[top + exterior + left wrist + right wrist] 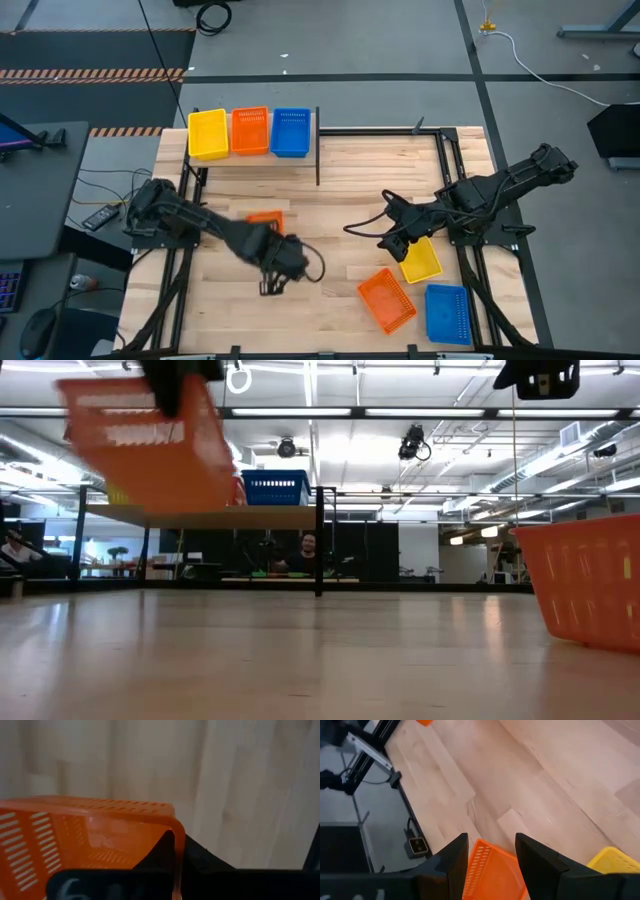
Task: Stack baskets on shelf by color
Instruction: Stack the left orange bin on top of the orange bin on the shelf
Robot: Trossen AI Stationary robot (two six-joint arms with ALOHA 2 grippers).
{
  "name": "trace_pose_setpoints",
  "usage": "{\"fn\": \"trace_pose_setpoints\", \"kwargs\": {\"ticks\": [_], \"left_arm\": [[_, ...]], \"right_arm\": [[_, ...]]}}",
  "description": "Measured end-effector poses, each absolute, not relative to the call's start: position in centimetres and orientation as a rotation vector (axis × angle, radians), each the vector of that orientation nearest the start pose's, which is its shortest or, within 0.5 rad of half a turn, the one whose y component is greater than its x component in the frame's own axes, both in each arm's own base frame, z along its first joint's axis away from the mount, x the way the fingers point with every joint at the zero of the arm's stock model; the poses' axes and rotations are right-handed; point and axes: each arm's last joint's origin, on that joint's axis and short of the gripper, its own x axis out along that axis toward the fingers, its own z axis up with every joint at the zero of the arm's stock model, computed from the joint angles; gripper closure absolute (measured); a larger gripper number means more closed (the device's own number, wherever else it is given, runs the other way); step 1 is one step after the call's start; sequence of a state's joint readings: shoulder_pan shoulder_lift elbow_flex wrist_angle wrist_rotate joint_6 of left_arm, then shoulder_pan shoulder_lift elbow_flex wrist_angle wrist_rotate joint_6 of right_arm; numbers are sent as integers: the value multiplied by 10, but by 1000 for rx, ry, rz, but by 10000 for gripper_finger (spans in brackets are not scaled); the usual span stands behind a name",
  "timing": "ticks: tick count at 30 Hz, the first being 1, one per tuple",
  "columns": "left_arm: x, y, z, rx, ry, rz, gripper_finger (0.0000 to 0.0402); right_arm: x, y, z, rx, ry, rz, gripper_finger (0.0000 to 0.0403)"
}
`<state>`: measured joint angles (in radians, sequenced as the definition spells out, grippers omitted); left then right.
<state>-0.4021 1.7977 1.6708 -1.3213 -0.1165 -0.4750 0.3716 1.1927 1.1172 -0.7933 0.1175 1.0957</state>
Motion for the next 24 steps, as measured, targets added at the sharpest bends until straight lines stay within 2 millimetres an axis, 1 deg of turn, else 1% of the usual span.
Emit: {"fn": "trace_pose_setpoints", "kwargs": {"ticks": [2, 7, 10, 13, 18, 24], "left_arm": [[319, -120, 309, 12, 1390, 97, 396], [320, -92, 349, 120, 1352, 134, 396], [318, -73, 368, 171, 1337, 170, 395], [319, -55, 381, 160, 1287, 208, 395], [319, -27, 400, 170, 1207, 336, 395], [314, 7, 423, 290, 1142, 474, 395]], "right_arm": [[220, 78, 317, 818, 848, -276, 233], [222, 67, 319, 838, 800, -326, 233], [223, 58, 321, 828, 781, -342, 233], [223, 47, 324, 789, 759, -346, 233], [220, 30, 330, 689, 725, -341, 233], [213, 12, 337, 566, 691, -327, 233]]}}
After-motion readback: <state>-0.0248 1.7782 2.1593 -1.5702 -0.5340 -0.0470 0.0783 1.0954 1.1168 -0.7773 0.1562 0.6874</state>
